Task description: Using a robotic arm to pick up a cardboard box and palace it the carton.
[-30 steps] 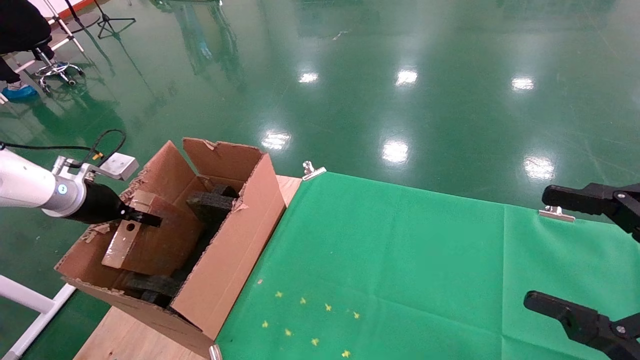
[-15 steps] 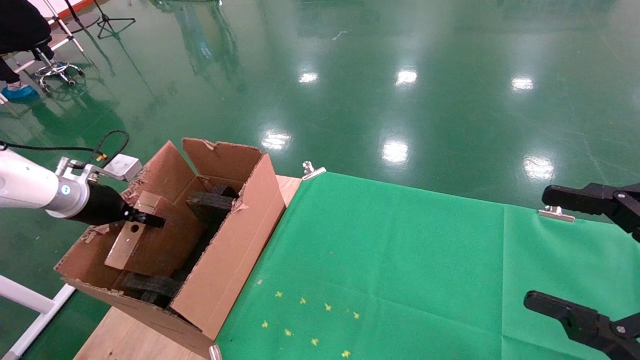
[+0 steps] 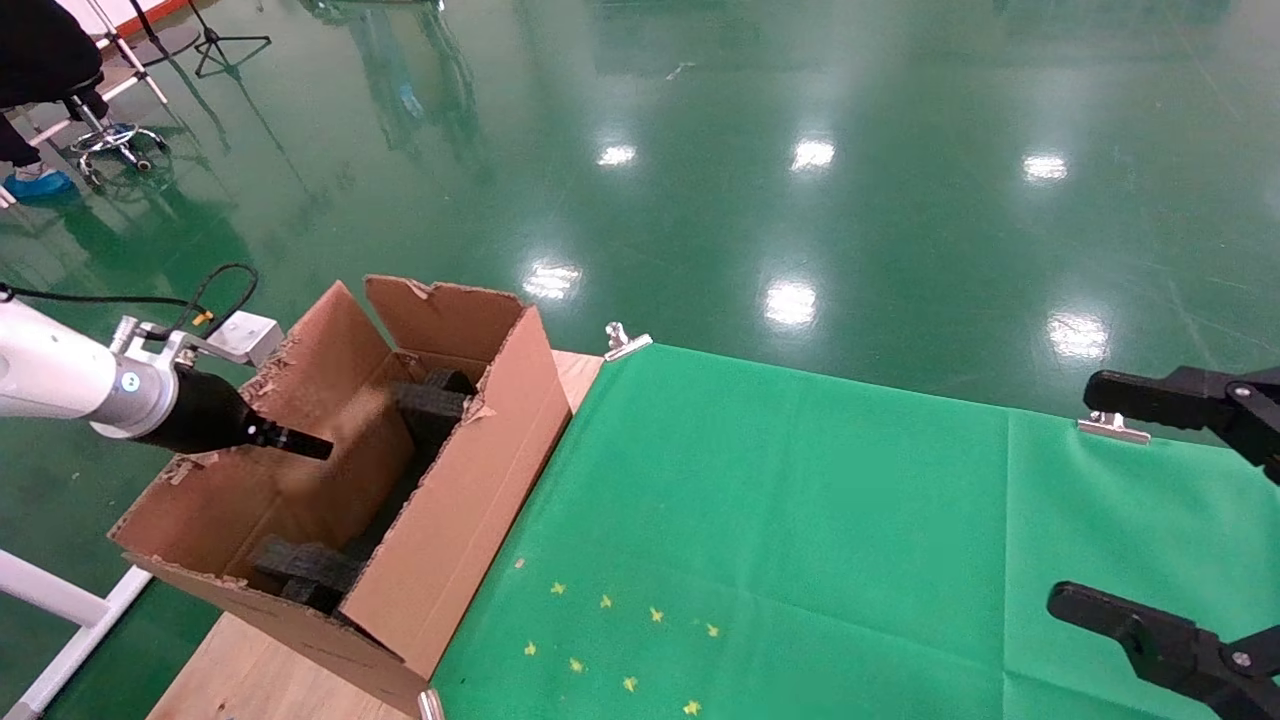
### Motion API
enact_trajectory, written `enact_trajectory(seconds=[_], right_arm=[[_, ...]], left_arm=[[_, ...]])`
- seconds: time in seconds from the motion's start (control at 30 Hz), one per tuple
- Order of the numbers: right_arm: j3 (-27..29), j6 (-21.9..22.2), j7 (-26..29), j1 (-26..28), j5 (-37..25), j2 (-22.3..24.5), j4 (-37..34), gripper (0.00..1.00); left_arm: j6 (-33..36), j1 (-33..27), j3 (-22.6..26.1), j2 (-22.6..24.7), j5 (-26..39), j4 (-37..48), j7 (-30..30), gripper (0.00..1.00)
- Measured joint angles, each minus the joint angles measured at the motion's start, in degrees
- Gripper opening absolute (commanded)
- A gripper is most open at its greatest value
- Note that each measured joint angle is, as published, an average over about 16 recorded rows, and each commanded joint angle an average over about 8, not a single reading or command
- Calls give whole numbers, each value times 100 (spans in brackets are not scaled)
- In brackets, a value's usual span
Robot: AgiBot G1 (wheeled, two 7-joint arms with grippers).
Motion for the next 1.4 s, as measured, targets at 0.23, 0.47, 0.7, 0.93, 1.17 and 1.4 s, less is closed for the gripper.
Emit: enact_trajectory(seconds=[0.23,0.47,0.7,0.93,1.17,1.4], right_arm=[[0,0,0,0,0,0,0,100],[0,0,0,0,0,0,0,100],[0,1,0,0,0,0,-1,100],[0,1,0,-1,0,1,-1,100],[0,2,0,-1,1,2,-2,100],[0,2,0,-1,1,1,-2,100]], left_arm=[[98,-320,-54,-19,-72,-175,-7,100],[430,-771,-149,-27,-211,-518,-196,100],[1001,-1074,-221,-9,-357,-997,-500,100],[1428,-1168,-241,8,-432,-1325,-689,100],[1547,-1086,-312,0,-516,-1492,-649,100],[1578,-716,-629,-74,-826,-1840,-418,100]])
